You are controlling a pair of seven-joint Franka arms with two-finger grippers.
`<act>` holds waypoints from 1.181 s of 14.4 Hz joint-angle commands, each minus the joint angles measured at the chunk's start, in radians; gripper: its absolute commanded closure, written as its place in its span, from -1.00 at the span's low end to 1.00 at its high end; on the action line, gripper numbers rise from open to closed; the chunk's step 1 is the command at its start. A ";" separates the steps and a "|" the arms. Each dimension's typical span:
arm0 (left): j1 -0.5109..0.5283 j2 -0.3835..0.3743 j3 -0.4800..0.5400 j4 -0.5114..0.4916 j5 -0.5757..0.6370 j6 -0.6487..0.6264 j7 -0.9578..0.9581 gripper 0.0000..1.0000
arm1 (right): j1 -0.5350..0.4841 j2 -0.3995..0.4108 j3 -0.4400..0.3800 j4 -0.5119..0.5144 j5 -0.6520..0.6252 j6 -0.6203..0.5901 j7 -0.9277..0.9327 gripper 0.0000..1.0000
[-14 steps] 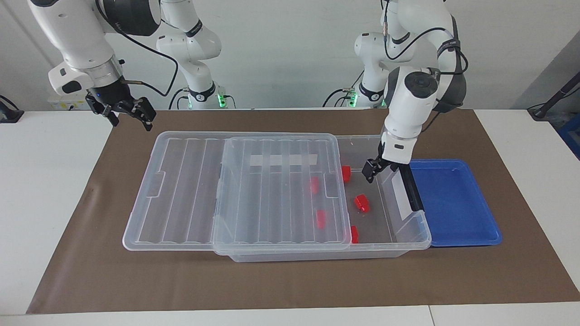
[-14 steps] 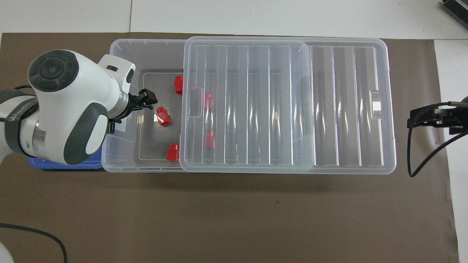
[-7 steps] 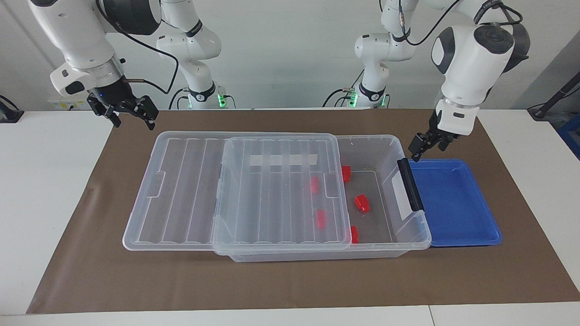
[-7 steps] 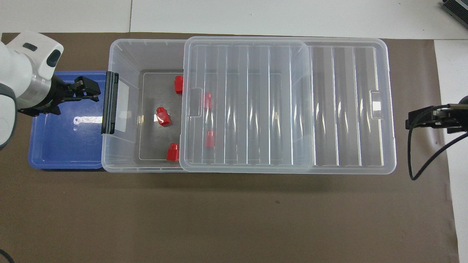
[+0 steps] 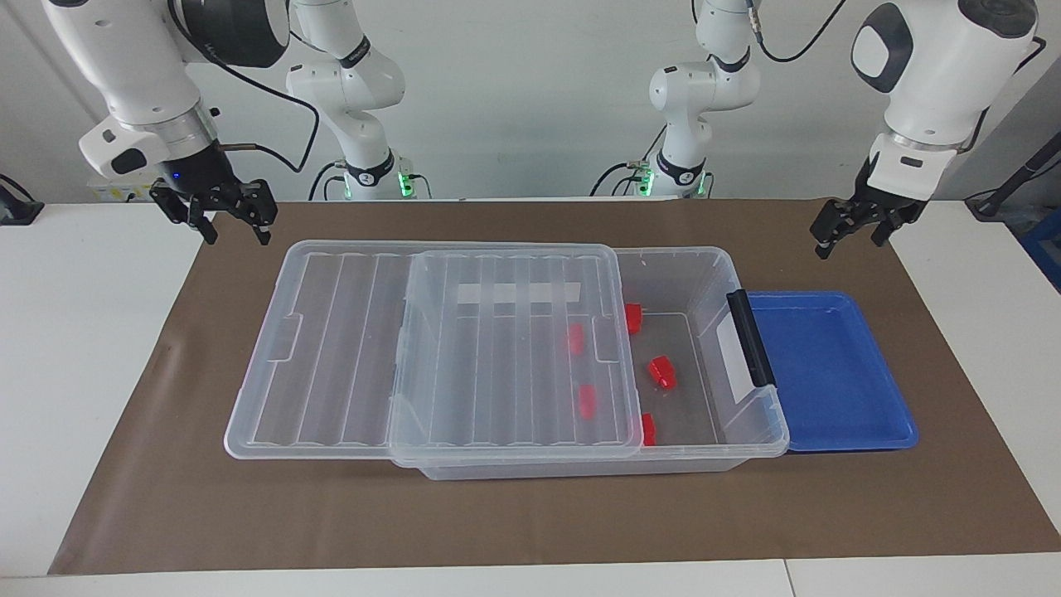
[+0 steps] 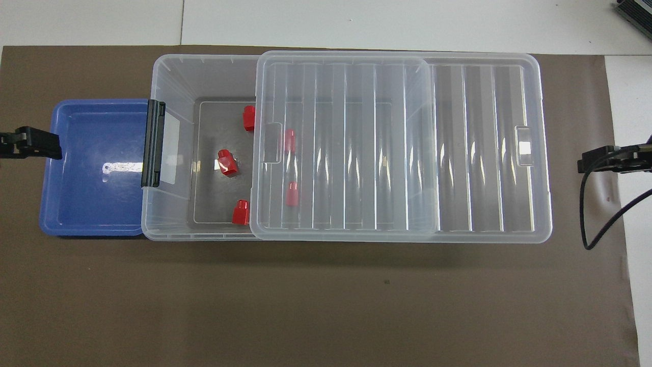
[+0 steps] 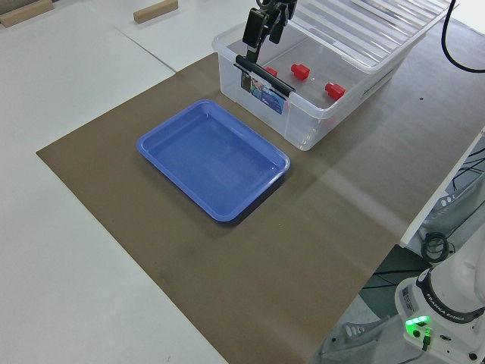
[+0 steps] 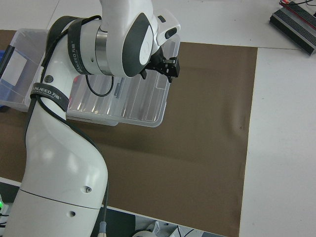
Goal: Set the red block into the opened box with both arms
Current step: 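Reach the right gripper to the lid edge and push it back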
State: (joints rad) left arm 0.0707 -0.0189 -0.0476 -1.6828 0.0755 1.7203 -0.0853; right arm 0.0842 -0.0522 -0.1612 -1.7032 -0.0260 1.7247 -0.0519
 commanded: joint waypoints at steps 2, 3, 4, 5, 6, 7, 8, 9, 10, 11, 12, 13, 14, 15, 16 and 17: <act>0.020 -0.038 -0.012 -0.069 0.006 0.038 0.039 -1.00 | -0.078 0.047 0.000 -0.066 0.018 0.180 -0.156 1.00; 0.015 -0.039 -0.012 -0.071 0.006 0.036 0.039 -1.00 | -0.089 0.079 0.000 -0.066 0.021 0.229 -0.207 1.00; 0.012 -0.039 -0.012 -0.071 0.006 0.039 0.039 -1.00 | -0.095 0.110 0.000 -0.066 0.035 0.277 -0.236 1.00; 0.011 -0.038 -0.012 -0.071 0.006 0.044 0.039 -1.00 | -0.098 0.142 0.000 -0.062 0.052 0.308 -0.246 1.00; 0.009 -0.038 -0.014 -0.071 0.006 0.045 0.038 -1.00 | -0.096 0.172 0.000 -0.062 0.072 0.332 -0.247 1.00; 0.009 -0.038 -0.015 -0.071 0.006 0.044 0.036 -1.00 | -0.096 0.195 0.002 -0.061 0.098 0.352 -0.249 1.00; 0.009 -0.038 -0.018 -0.068 0.006 0.038 0.036 -1.00 | -0.093 0.213 0.002 -0.059 0.125 0.361 -0.249 1.00; 0.008 -0.036 -0.023 -0.060 0.006 0.027 0.036 -1.00 | -0.086 0.227 0.003 -0.058 0.158 0.374 -0.249 1.00; -0.005 -0.035 -0.026 -0.054 0.006 0.013 0.035 -1.00 | -0.078 0.239 0.003 -0.058 0.182 0.387 -0.249 1.00; -0.020 -0.035 -0.026 -0.055 0.006 0.018 0.030 -1.00 | -0.078 0.251 0.008 -0.058 0.192 0.400 -0.249 1.00; -0.022 -0.036 -0.026 -0.057 0.006 0.019 0.030 -1.00 | -0.078 0.259 0.023 -0.058 0.196 0.412 -0.249 1.00; -0.022 -0.035 -0.026 -0.057 0.006 0.024 0.032 -1.00 | -0.078 0.262 0.038 -0.058 0.196 0.421 -0.244 1.00; -0.020 -0.036 -0.026 -0.058 0.006 0.024 0.033 -1.00 | -0.075 0.262 0.046 -0.058 0.196 0.426 -0.237 1.00; -0.017 -0.036 -0.026 -0.060 0.006 0.024 0.035 -1.00 | -0.064 0.262 0.052 -0.058 0.196 0.427 -0.232 1.00; -0.012 -0.036 -0.026 -0.061 0.006 0.025 0.035 -1.00 | -0.049 0.264 0.052 -0.058 0.201 0.429 -0.226 1.00; -0.012 -0.036 -0.026 -0.060 0.006 0.027 0.036 -1.00 | -0.037 0.264 0.052 -0.058 0.207 0.429 -0.215 1.00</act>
State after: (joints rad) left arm 0.0581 -0.0273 -0.0786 -1.7147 0.0754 1.7364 -0.0561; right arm 0.0291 0.2047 -0.1130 -1.7686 0.1439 2.1418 -0.2717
